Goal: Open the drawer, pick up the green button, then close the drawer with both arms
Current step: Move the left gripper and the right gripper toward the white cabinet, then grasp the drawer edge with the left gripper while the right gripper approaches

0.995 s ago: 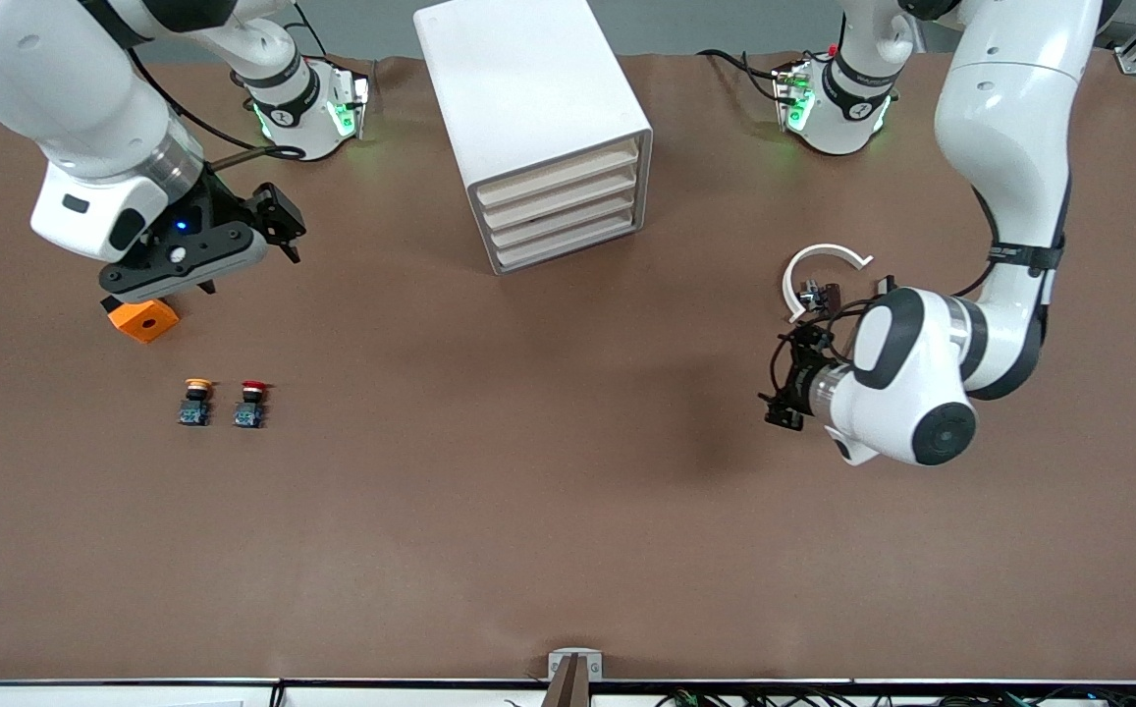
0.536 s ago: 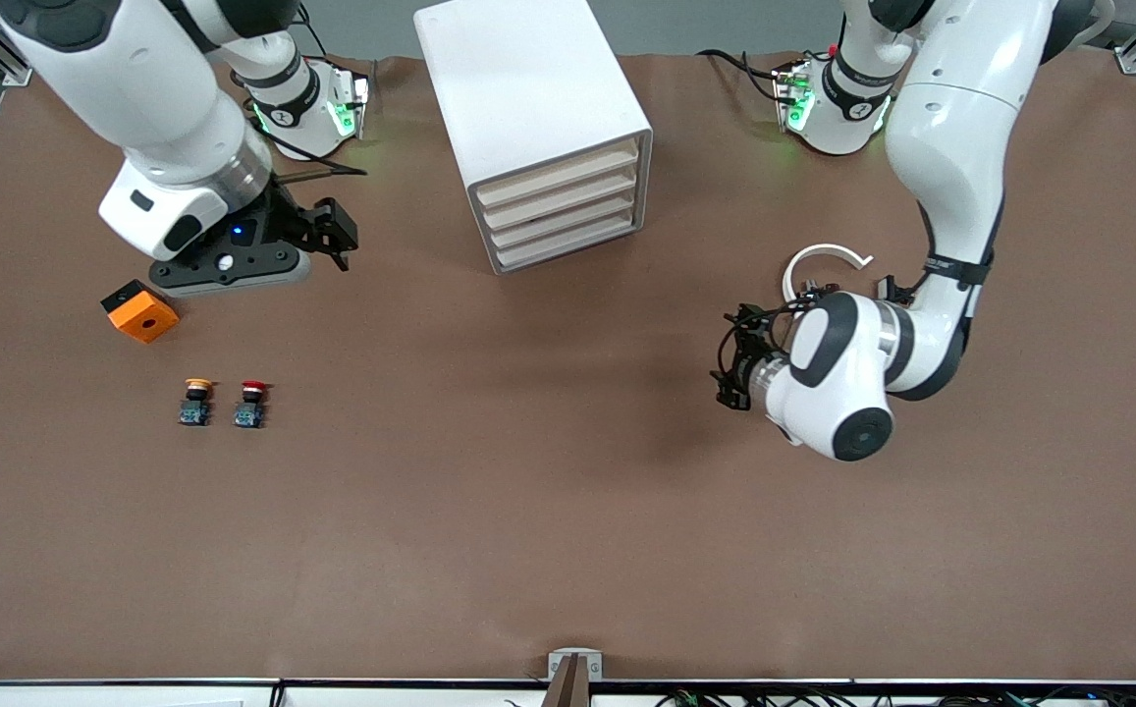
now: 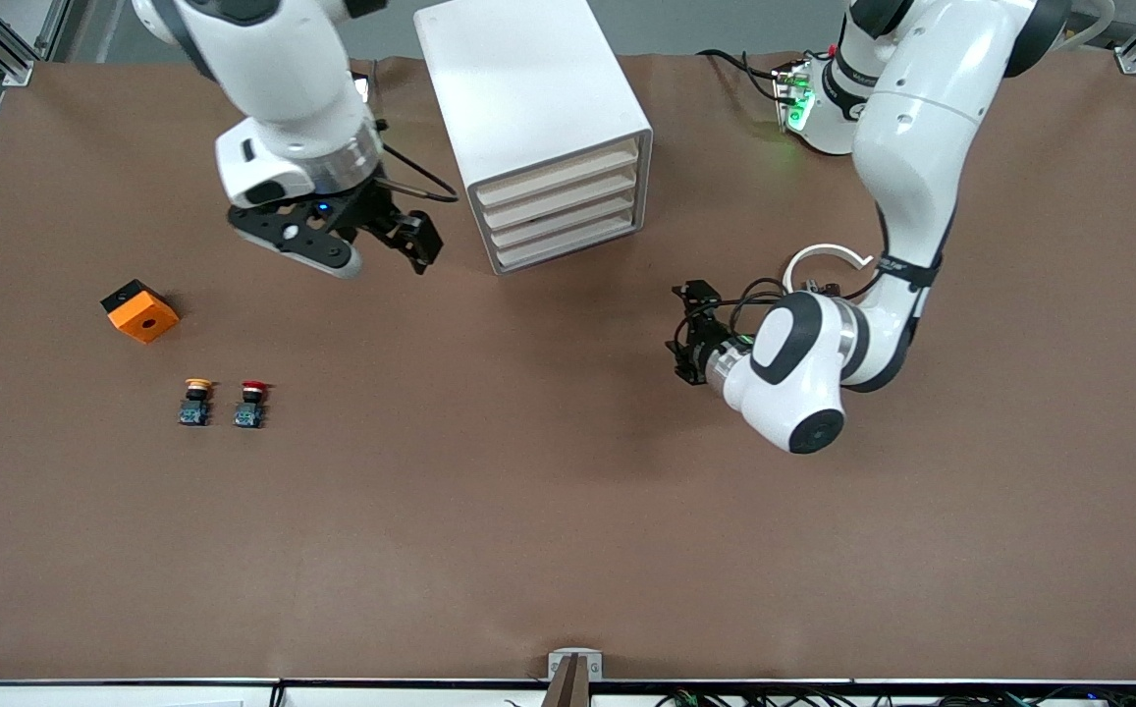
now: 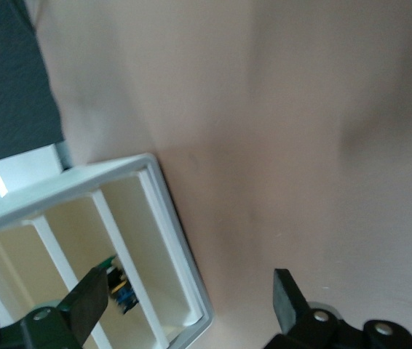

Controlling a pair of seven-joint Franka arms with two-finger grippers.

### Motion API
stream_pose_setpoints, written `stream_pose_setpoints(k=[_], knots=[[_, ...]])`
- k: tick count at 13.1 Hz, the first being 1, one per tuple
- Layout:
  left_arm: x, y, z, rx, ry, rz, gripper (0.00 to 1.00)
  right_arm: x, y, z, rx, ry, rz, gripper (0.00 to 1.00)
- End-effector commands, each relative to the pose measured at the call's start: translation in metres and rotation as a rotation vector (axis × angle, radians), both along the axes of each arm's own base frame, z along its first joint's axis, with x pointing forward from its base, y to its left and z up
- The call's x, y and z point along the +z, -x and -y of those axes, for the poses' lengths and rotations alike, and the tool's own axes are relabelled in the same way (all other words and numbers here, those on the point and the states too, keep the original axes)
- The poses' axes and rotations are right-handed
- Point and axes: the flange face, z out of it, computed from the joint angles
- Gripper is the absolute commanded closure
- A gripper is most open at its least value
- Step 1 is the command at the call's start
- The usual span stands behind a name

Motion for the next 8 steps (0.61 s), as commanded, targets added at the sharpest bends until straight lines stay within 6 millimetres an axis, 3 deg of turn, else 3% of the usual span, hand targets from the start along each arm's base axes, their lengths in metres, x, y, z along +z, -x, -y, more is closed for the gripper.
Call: stream_pose_setpoints(k=[1, 4, 8], knots=[[-0.02, 0.012, 0.025, 0.031, 0.029, -0.079, 0.0, -0.004, 0.003, -0.031, -0.152, -0.004, 0.015, 0.0], [-0.032, 0.031, 0.051, 0.068, -0.016, -0.155, 0.0, -0.016, 0.006, -0.043, -0.256, -0.026, -0.031, 0.0], [-0.041, 0.043, 0.068, 0.075, 0.002, -0.197, 0.0, -0.05, 0.006, -0.058, -0.418, 0.002, -0.105, 0.0]])
